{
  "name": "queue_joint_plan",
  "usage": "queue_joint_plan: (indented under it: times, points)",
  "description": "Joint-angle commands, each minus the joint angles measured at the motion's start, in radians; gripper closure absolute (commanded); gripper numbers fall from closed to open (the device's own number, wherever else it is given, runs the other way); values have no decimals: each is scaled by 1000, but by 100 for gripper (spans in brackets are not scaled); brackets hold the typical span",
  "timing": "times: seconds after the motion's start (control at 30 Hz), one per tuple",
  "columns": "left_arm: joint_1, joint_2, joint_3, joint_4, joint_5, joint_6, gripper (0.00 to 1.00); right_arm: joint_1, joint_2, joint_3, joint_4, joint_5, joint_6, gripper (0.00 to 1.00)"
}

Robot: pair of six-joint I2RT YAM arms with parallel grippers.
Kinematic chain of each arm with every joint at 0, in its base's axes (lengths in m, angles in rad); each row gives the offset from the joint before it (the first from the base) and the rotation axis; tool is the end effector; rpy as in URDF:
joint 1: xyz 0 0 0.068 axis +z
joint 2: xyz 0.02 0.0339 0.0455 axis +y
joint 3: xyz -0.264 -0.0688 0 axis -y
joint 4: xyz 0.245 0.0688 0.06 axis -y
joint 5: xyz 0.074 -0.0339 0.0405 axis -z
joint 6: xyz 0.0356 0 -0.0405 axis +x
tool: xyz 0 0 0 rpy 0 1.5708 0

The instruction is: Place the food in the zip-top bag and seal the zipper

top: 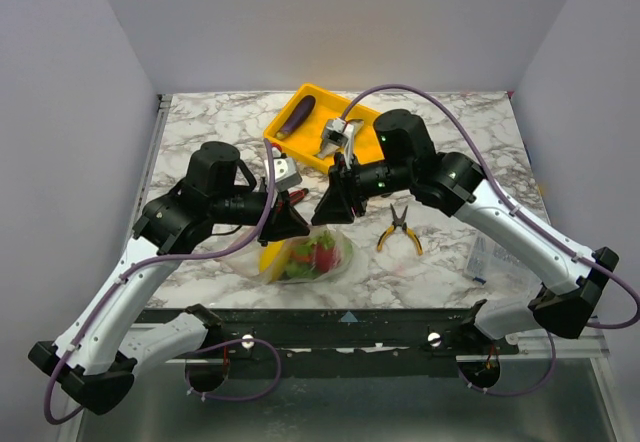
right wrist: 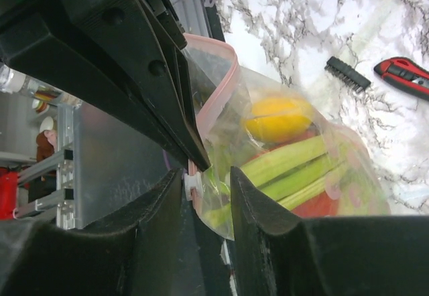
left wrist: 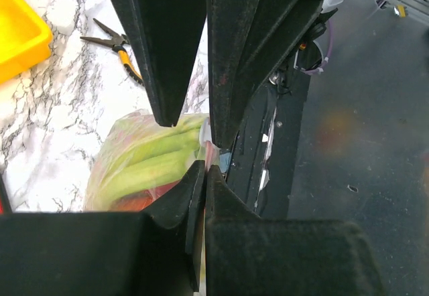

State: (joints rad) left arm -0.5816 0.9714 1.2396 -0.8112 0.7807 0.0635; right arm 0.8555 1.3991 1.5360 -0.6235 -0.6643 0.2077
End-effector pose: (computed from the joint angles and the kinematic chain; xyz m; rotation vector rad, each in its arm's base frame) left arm 0.1336 -0.1179 0.4030 1.1183 1.8209 -1.1289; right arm 0.1799 0.2406 0.4188 -1.1193 1.9160 1.3093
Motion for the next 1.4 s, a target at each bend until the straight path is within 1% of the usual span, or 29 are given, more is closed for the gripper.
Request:
queue_joint_plan:
  times: [0.0, 0.13, 0.23, 0.43, 0.53, 0.57, 0.6, 0.63, 0.83, 1.0, 1.07, 1.2, 1.27, 1.33, 1.37]
  points:
    - [6, -1, 35, -5, 33, -2, 100, 3, 11, 53, -47, -39, -20, 66]
    - [6, 8, 44, -12, 39, -1, 100, 2, 15, 56, -69, -55, -44, 73]
    - [5, 14, 50, -16, 41, -2, 100, 3, 9, 48, -69, -65, -52, 76]
    - [6, 23, 58, -19, 44, -5, 100, 2, 13, 47, -68, -93, -63, 77]
    - [5, 24, 61, -17, 48, -10, 100, 4, 16, 50, -68, -104, -73, 86]
    - [5, 24, 63, -19, 48, -11, 100, 8, 17, 50, -69, -102, -77, 91]
    - [6, 25, 65, -20, 52, -13, 100, 16, 19, 53, -74, -85, -86, 97]
    - [6, 27, 67, -20, 58, -16, 100, 28, 19, 53, -75, -61, -89, 100]
    - [5, 36, 80, -24, 94, -21, 100, 113, 14, 15, -23, 68, -108, 100]
    - [6, 38, 92, -35, 87, -14, 100, 139, 14, 11, 16, 175, -119, 100]
    - [6, 33, 93, -33, 90, -14, 100, 141, 17, 21, 21, 196, -121, 100]
    - [6, 26, 95, -27, 87, -16, 100, 142, 63, 53, 9, 155, -113, 99]
    - [5, 24, 94, -29, 81, -11, 100, 143, 59, 43, 21, 140, -100, 96]
    - [5, 18, 86, -29, 65, -11, 100, 142, 38, 36, 12, 162, -91, 87]
    - [6, 15, 83, -32, 62, -8, 100, 142, 19, 27, 7, 181, -91, 82]
